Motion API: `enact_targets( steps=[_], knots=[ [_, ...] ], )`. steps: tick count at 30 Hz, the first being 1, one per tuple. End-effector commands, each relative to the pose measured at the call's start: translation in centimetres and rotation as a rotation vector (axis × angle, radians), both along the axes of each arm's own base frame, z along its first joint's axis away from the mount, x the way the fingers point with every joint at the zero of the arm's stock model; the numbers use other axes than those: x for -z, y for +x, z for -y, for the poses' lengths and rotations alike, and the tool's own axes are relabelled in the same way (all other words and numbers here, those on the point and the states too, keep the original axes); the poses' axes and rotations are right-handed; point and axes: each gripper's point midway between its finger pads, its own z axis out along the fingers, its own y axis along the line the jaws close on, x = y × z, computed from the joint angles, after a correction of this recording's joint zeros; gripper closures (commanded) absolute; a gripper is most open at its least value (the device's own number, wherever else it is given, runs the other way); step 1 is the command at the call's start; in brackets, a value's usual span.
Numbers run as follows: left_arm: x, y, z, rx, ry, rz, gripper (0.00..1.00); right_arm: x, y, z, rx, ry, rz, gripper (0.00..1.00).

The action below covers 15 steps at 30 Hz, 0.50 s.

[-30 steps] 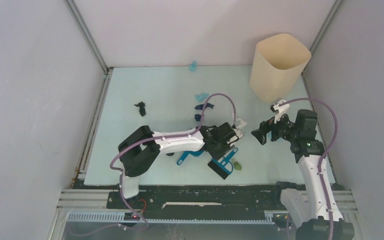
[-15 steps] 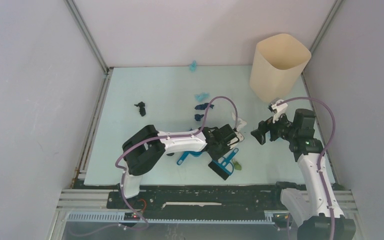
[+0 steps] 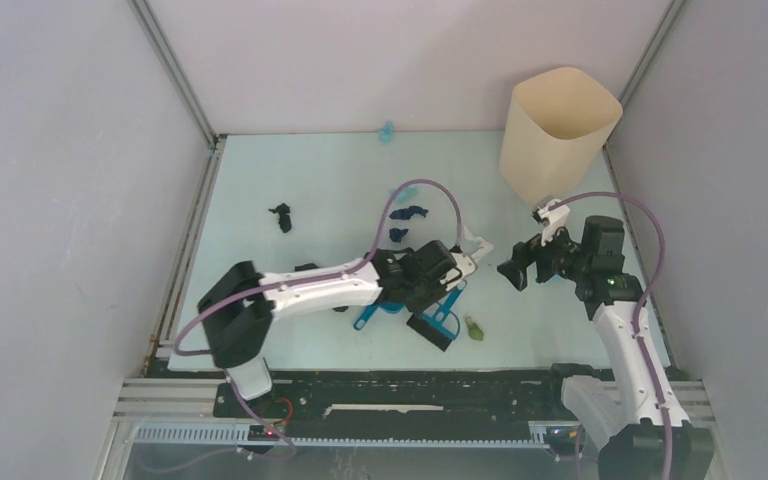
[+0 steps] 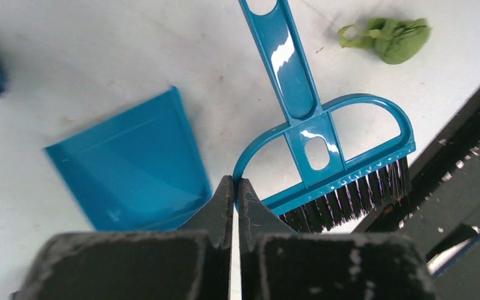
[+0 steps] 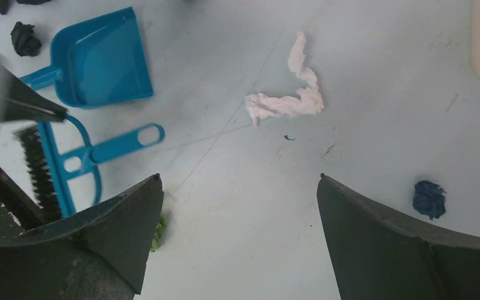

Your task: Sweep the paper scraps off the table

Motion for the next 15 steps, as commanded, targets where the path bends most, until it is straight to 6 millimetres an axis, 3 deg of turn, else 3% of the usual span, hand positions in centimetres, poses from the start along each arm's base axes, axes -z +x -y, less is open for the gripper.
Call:
enact_targets(
  steps=[1,5,8,11,15],
  knots=[
    [-6.2,0.5,-0.9,0.068,-0.065,0.138,1.00,-0.2,0.3,-0.8,-0.024,0.010,-0.001,0.00],
    [-7.7,-0.6,-1.2,0.173,-0.079,0.166,1.00,-0.4,-0.2,-1.4,-0.054,0.042,-0.015,0.00],
    [-7.2,-1.2,-1.3,0.233,-0.069,0.206,1.00,-1.6,-1.4,-3.1,-0.129,0.136,-0.037,0.00],
    [-6.9,-1.6,-1.0,0.266,-0.099,0.290,1.00,-3.0,-4.0,-5.6,-0.287,0.285,-0.087,0.00],
    [-6.6,-2.1,-0.6,0.283,-0.142,0.345,1.00,-3.1,-5.2,-6.7,-0.349,0.361,-0.161,0.04]
  ],
)
